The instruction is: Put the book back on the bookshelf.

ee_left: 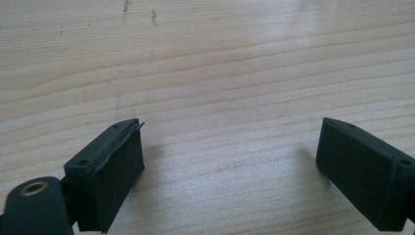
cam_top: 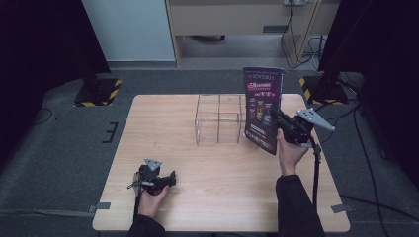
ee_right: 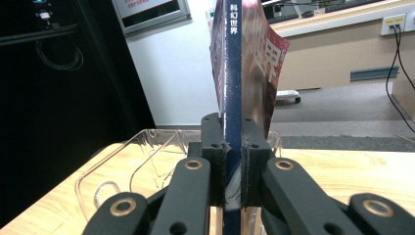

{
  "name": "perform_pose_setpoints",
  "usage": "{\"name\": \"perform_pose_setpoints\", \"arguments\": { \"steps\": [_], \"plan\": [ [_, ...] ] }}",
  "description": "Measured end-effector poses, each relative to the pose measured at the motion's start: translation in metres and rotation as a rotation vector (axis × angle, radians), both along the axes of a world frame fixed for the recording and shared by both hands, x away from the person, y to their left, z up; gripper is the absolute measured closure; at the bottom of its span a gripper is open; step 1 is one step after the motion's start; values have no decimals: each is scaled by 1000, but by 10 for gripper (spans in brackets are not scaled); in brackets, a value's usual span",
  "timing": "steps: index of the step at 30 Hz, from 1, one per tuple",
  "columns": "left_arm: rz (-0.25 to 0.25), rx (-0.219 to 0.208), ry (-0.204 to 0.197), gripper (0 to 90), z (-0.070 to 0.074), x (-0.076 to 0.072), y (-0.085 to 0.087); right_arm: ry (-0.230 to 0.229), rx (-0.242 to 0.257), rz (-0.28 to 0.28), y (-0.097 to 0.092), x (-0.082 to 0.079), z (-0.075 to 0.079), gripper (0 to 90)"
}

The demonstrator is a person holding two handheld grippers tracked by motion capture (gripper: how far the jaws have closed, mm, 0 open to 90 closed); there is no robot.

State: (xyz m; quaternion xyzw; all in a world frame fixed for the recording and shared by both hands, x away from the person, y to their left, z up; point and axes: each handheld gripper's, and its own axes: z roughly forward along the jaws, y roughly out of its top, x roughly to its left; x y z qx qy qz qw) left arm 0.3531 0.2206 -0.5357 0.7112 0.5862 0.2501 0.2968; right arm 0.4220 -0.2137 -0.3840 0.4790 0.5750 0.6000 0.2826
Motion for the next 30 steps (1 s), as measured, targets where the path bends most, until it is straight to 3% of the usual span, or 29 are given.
{"name": "perform_pose_setpoints", "arguments": {
  "steps": [14, 23, 30],
  "plan": [
    [-10, 3, 6, 66, 0, 0, -1, 0, -11, -41, 10, 4, -25, 845],
    [-14, 2, 7, 52, -1, 1, -2, -46, 2, -64, 14, 1, -34, 844],
    [-14, 2, 6, 51, -1, 1, -2, -50, -17, -70, 19, -4, -38, 843]
  ]
}}
